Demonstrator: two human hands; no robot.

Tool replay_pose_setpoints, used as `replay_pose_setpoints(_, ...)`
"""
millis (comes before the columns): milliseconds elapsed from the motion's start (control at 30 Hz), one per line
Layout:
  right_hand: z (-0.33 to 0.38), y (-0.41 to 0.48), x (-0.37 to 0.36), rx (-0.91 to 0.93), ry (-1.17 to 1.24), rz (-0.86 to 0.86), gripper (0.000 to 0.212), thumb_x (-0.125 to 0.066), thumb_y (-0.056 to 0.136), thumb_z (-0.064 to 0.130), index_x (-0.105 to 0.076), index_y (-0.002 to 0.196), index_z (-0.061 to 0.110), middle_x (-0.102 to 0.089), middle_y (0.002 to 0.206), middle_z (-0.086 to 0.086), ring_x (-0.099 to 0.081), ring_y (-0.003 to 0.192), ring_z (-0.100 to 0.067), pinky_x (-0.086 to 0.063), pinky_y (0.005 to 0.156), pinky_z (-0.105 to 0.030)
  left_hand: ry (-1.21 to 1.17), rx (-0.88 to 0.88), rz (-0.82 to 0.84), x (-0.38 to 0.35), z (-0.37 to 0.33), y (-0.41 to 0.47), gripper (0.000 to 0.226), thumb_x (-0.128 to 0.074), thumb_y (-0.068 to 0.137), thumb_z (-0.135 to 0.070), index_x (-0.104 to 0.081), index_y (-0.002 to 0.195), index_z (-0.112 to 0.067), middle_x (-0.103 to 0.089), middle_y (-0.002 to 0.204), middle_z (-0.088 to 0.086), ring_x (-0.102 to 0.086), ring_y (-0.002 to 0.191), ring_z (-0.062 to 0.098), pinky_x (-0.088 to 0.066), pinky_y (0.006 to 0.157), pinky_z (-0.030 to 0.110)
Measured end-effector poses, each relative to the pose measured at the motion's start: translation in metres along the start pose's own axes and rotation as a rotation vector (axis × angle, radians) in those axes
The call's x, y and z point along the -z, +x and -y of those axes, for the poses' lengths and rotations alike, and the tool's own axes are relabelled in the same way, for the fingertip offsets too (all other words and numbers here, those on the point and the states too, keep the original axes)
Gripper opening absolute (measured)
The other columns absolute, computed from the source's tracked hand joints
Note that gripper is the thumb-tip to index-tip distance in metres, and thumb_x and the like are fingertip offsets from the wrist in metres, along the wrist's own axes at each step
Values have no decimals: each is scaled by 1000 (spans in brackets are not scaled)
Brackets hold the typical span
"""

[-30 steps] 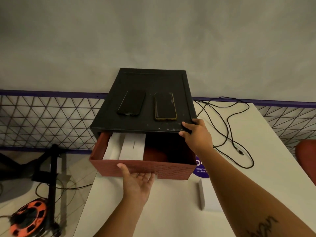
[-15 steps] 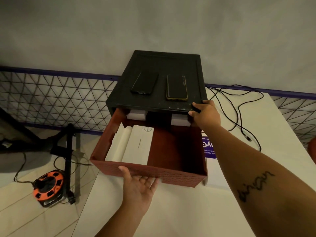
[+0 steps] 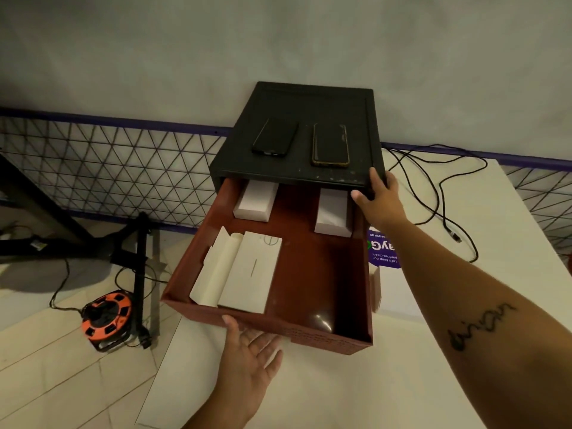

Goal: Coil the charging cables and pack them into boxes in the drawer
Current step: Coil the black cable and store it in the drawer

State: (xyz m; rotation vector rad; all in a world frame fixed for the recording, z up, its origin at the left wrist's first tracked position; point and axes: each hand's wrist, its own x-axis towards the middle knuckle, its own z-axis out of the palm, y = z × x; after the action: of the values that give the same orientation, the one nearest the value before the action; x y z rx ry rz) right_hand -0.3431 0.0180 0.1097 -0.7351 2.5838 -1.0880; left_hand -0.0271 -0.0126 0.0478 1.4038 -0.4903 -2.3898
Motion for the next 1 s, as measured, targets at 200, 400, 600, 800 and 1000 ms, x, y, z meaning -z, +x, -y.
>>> replay_pose_setpoints(200, -67, -66, -9, -449, -264, -103, 57, -40, 93, 50, -24, 144, 29, -18, 152, -10, -25, 136, -36, -21, 109, -57, 359, 78, -54, -10, 33, -10, 42, -49, 88, -49, -57, 88, -8, -58, 84, 10, -54, 80, 23, -43, 70, 33)
replay_pose_setpoints(400, -109, -123, -16, -423, -483, 122, 57, -31, 89, 64, -23, 141, 43, -4, 156, 0, 5, 143, -33, -6, 107, -65, 905, 54, 237, -38, 67, -16, 14, -53, 93, -18, -52, 79, -15, -57, 76, -1, -51, 67, 10, -40, 62, 19)
replay_pose_setpoints(600, -127, -155, 2, -329, -357, 136, 25, -46, 89, 52, -64, 100, 39, -9, 155, 7, 10, 144, -27, 2, 107, -65, 1170, -6, 440, -70, 95, -21, 11, -57, 87, -25, -54, 76, -22, -53, 79, -4, -47, 71, 7, -39, 59, 13)
replay_pose_setpoints(800, -158, -194, 27, -170, -376, 111, 61, -46, 70, 56, -50, 128, 38, -1, 157, 4, 7, 144, -26, -10, 115, -45, 1218, -172, 488, -101, 113, -22, 7, -51, 93, -28, -55, 99, -25, -52, 95, -13, -48, 86, 2, -39, 83, 22)
replay_pose_setpoints(1000, -169, -218, 32, -394, -181, 88, 106, -63, 65, 60, -6, 148, 28, -3, 155, -5, -18, 140, -31, -23, 111, -38, 1074, -64, 411, -130, 129, -11, 28, -45, 97, -26, -46, 125, -23, -49, 120, -3, -47, 107, 10, -42, 87, 24)
